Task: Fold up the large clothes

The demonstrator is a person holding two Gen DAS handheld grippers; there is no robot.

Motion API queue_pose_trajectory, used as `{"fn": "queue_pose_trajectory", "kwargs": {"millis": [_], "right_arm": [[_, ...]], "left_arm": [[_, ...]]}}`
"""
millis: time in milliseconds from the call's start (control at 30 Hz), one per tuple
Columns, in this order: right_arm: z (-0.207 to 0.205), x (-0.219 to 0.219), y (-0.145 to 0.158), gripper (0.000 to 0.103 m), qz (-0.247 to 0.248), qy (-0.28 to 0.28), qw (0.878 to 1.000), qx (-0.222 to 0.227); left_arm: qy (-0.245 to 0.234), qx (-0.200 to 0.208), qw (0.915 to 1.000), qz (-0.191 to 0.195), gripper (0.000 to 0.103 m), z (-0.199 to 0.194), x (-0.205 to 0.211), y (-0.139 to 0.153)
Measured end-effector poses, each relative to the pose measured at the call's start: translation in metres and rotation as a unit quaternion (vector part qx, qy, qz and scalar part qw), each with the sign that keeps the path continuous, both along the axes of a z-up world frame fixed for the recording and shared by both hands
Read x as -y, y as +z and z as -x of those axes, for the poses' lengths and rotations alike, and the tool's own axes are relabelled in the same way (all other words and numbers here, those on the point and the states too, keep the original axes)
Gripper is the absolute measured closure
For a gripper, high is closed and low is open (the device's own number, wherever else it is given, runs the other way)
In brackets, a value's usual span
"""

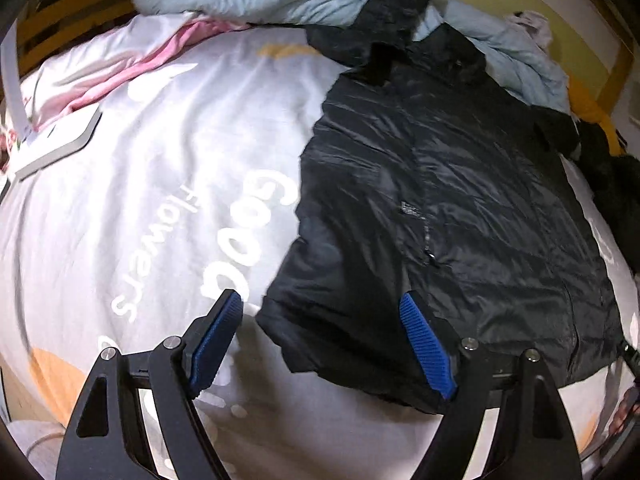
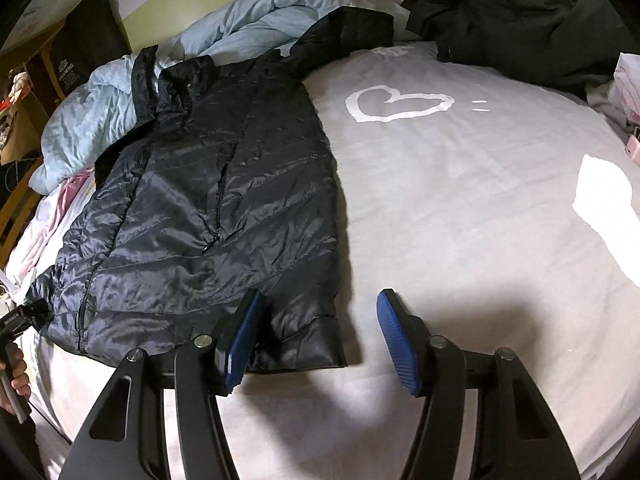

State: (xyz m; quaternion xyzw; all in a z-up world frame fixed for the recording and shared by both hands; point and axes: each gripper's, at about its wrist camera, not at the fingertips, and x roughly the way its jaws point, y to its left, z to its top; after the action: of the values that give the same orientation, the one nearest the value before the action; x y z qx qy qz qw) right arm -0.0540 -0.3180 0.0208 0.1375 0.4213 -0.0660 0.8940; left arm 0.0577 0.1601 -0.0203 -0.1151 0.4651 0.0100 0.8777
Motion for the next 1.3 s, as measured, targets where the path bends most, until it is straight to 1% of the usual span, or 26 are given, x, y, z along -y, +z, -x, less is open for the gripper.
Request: {"fn": "queue_pose_trajectory", "kwargs": {"millis": [33, 67, 100, 133, 200, 233, 267, 300, 333, 467, 533, 600, 700, 767, 833, 900, 933, 1000, 1033, 1067, 1133, 1167, 1233, 1300], "right_arm": [[0.000, -0.001, 0.000, 0.041, 0.001, 0.001, 1.000, 0.000], [0.000, -0.001, -0.001, 0.041, 0.002, 0.003, 1.000, -0.003], [0.000, -0.001, -0.001, 0.041, 0.002, 0.005, 1.000, -0.005], [0.000, -0.001, -0.001, 0.043, 0.001, 0.008, 1.000, -0.005], [0.000, -0.004, -0.002, 0.060, -0.003, 0.015, 1.000, -0.003], [0.001, -0.004, -0.002, 0.092, -0.012, 0.020, 1.000, 0.001], [0.003, -0.002, 0.000, 0.098, -0.038, 0.022, 0.999, 0.018], [0.006, 0.001, 0.001, 0.098, -0.065, 0.022, 0.997, 0.037], [0.010, 0.007, 0.005, 0.098, -0.082, 0.012, 0.995, 0.055], [0.032, 0.012, 0.022, 0.098, -0.084, -0.001, 0.992, 0.093], [0.051, 0.005, 0.026, 0.098, -0.070, 0.002, 0.993, 0.099], [0.067, 0.000, 0.024, 0.098, -0.055, 0.006, 0.994, 0.094], [0.087, -0.005, 0.018, 0.098, -0.043, 0.010, 0.996, 0.076], [0.100, -0.005, 0.016, 0.098, -0.041, 0.006, 0.997, 0.071], [0.108, -0.006, 0.023, 0.098, -0.040, 0.002, 0.996, 0.079], [0.112, -0.011, 0.043, 0.098, -0.030, 0.003, 0.994, 0.104], [0.110, -0.014, 0.055, 0.098, -0.022, 0.006, 0.993, 0.119], [0.097, -0.018, 0.081, 0.098, 0.001, 0.018, 0.988, 0.150], [0.085, -0.020, 0.097, 0.098, 0.023, 0.028, 0.985, 0.166], [0.065, -0.021, 0.112, 0.098, 0.047, 0.034, 0.982, 0.179], [0.029, -0.019, 0.128, 0.098, 0.075, 0.026, 0.978, 0.192], [0.003, -0.014, 0.131, 0.098, 0.088, 0.017, 0.978, 0.190], [-0.042, -0.005, 0.125, 0.098, 0.101, 0.006, 0.979, 0.175], [-0.089, 0.004, 0.107, 0.098, 0.103, 0.003, 0.985, 0.142]], "left_arm": [[0.001, 0.000, 1.0000, 0.005, 0.023, 0.000, -0.001, -0.002], [0.000, 0.000, 1.0000, 0.008, 0.025, 0.000, -0.002, -0.003], [-0.001, 0.003, 1.0000, 0.008, 0.033, -0.001, -0.001, -0.004], [-0.003, 0.002, 1.0000, 0.004, 0.040, -0.001, 0.000, -0.004], [-0.010, 0.009, 0.9997, -0.018, 0.079, 0.000, 0.006, -0.003], [-0.011, 0.016, 0.9994, -0.030, 0.086, 0.003, 0.008, -0.001], [-0.012, 0.024, 0.9990, -0.034, 0.094, 0.006, 0.012, 0.001], [-0.013, 0.032, 0.9985, -0.044, 0.096, 0.010, 0.017, 0.005], [-0.015, 0.041, 0.9977, -0.052, 0.096, 0.013, 0.017, 0.009], [-0.015, 0.076, 0.9956, -0.053, 0.097, 0.041, 0.020, 0.030], [-0.015, 0.083, 0.9944, -0.063, 0.097, 0.061, 0.017, 0.033], [-0.017, 0.076, 0.9944, -0.071, 0.097, 0.076, 0.016, 0.029], [-0.026, 0.053, 0.9956, -0.072, 0.097, 0.090, 0.013, 0.022], [-0.027, 0.049, 0.9964, -0.065, 0.097, 0.097, 0.006, 0.024], [-0.023, 0.058, 0.9966, -0.054, 0.097, 0.102, 0.003, 0.036], [-0.020, 0.083, 0.9956, -0.040, 0.095, 0.101, 0.002, 0.057], [-0.019, 0.095, 0.9949, -0.026, 0.094, 0.096, 0.000, 0.069], [-0.025, 0.116, 0.9929, 0.007, 0.093, 0.073, -0.001, 0.092], [-0.026, 0.123, 0.9921, 0.002, 0.093, 0.059, 0.002, 0.100], [-0.022, 0.131, 0.9910, -0.020, 0.093, 0.040, 0.007, 0.107], [-0.011, 0.131, 0.9891, -0.066, 0.093, -0.002, 0.015, 0.111], [-0.010, 0.128, 0.9886, -0.078, 0.093, -0.023, 0.014, 0.111], [-0.010, 0.112, 0.9888, -0.098, 0.093, -0.062, 0.015, 0.105], [-0.019, 0.080, 0.9907, -0.108, 0.093, -0.098, 0.015, 0.092]]}}
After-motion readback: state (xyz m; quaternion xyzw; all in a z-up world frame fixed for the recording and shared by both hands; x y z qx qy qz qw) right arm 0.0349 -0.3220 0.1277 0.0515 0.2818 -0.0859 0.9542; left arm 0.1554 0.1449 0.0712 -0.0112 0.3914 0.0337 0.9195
